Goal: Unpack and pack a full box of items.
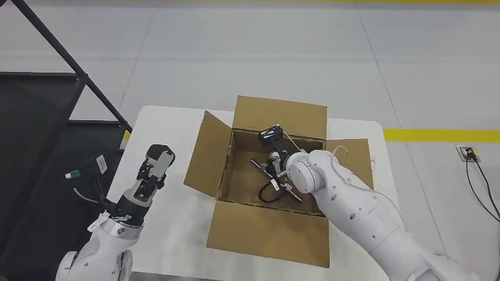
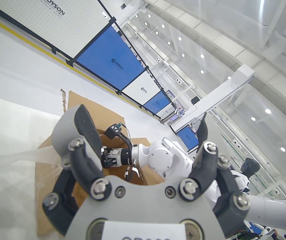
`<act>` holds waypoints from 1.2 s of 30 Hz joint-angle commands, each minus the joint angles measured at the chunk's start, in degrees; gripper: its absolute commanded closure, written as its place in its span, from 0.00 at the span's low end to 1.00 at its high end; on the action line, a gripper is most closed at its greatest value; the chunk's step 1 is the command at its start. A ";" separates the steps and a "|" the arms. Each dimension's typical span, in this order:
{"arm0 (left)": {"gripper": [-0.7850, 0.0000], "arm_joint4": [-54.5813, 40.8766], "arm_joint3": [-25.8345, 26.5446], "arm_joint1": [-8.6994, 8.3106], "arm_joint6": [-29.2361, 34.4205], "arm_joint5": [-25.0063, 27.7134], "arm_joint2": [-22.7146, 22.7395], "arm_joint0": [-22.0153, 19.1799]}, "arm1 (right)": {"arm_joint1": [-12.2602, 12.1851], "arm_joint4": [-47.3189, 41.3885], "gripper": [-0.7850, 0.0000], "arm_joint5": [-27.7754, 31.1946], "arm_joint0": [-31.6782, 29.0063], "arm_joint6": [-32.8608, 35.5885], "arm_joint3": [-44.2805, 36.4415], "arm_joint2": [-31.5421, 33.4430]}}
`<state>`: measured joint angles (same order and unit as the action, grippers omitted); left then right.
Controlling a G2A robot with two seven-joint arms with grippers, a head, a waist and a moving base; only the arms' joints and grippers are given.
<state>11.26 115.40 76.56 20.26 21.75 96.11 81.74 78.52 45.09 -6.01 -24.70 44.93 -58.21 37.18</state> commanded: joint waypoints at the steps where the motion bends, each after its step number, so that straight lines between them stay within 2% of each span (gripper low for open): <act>1: 0.00 0.00 0.00 0.00 0.00 0.00 0.00 0.00 | 0.22 0.68 0.73 -0.63 0.03 -0.38 0.32 0.09; 3: 0.00 0.00 0.00 0.00 0.00 0.00 0.00 0.00 | 0.38 1.39 0.93 -1.43 -0.14 -0.52 0.09 0.23; 4: 0.00 0.00 0.00 0.00 0.00 0.00 0.00 0.00 | 0.40 1.85 0.99 -1.70 -0.20 -0.49 -0.22 0.37; 5: 0.00 0.00 0.00 0.00 0.00 0.00 0.00 0.00 | 0.38 2.29 1.00 -1.92 -0.35 -0.43 -0.76 0.55; 11: 0.00 0.00 0.00 0.00 0.00 0.00 0.00 0.00 | -1.11 5.21 1.00 -0.69 -2.67 1.94 -8.84 3.89; 18: 0.00 0.00 0.00 0.00 0.00 0.00 0.00 0.00 | -5.02 11.82 1.00 -0.58 -10.10 10.28 -28.07 12.71; 27: 0.00 0.00 0.00 0.00 0.00 0.00 0.00 0.00 | -9.73 24.02 1.00 -4.19 -26.38 20.08 -55.02 30.88; 31: 0.00 0.00 0.00 0.00 0.00 0.00 0.00 0.00 | -10.80 24.13 1.00 -5.25 -33.37 20.42 -61.02 40.26; 36: 0.00 0.00 0.00 0.00 0.00 0.00 0.00 0.00 | -11.49 21.96 1.00 -5.48 -40.95 19.50 -64.29 49.47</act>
<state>11.26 115.40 76.56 20.26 21.75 96.11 81.74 67.13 67.55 -11.71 -64.08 64.43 -122.12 84.70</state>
